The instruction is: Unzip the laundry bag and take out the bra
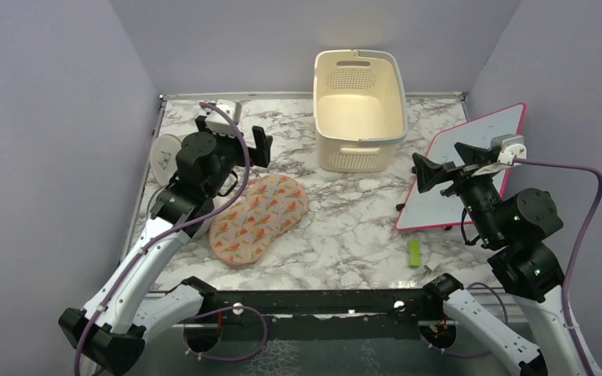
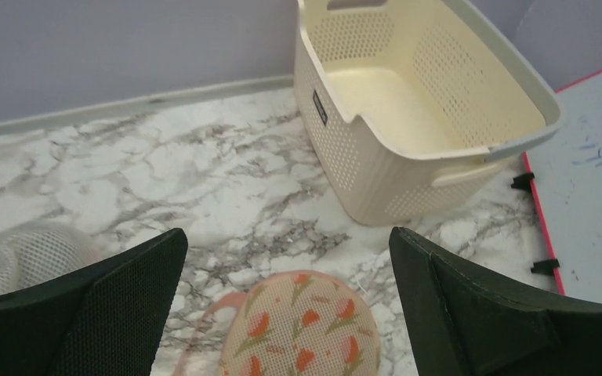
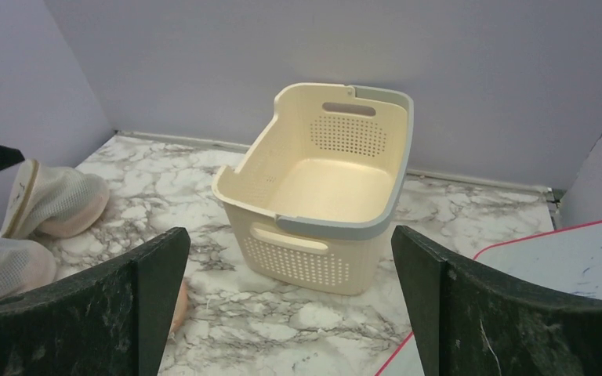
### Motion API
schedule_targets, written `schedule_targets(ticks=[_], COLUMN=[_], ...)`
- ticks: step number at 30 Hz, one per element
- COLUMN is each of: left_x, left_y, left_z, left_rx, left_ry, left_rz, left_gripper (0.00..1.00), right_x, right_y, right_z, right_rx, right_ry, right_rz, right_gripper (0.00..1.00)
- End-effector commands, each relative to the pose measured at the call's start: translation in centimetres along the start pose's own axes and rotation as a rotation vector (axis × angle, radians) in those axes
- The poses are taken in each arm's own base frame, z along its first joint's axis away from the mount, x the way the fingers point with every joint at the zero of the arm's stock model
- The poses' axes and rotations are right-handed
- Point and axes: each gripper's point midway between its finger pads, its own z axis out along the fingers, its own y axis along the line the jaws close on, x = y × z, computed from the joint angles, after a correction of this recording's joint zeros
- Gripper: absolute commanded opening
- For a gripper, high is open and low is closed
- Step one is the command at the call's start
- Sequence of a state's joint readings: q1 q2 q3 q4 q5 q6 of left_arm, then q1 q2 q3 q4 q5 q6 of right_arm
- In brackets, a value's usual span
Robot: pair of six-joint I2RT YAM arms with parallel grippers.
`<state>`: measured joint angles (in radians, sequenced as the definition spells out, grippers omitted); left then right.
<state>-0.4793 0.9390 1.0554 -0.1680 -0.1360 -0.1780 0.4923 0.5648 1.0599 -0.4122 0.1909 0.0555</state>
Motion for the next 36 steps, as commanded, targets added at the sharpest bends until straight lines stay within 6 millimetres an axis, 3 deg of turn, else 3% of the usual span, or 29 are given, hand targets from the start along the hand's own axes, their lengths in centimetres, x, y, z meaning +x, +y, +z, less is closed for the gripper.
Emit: schedule_targets(ticks=[1, 14, 21, 27, 36], left_x=[3.0, 15.7, 21.9, 25.9, 29.0], left_y=[-3.0, -8.2, -10.0, -10.0, -8.8], left_z=[0.7, 0.8, -0.8, -1.7, 0.2], left_rx=[0.101, 0.243, 0.178, 0.104, 0.001], left_ry=[0.137, 0.567, 0.746, 0.841, 0.882], left_rz=[-0.055, -0.147, 0.021, 0.264, 0.565], left_gripper=[0.99, 0.99, 0.95, 0.83, 0.54], right_x=[0.7, 5.0, 6.5, 7.1, 7.3], right_y=[0.6, 3.0, 5.0, 6.1, 6.4], right_z=[-0.3, -0.4, -0.9, -1.1, -1.3], right_rx=[-0.031, -0.141, -0.253, -0.316, -0.335], right_ry=[0.052, 0.222, 0.282, 0.312, 0.325], right_rz=[0.061, 0.186, 0.208, 0.222, 0.229], right_gripper=[1.00, 1.00, 1.00, 1.00, 1.00])
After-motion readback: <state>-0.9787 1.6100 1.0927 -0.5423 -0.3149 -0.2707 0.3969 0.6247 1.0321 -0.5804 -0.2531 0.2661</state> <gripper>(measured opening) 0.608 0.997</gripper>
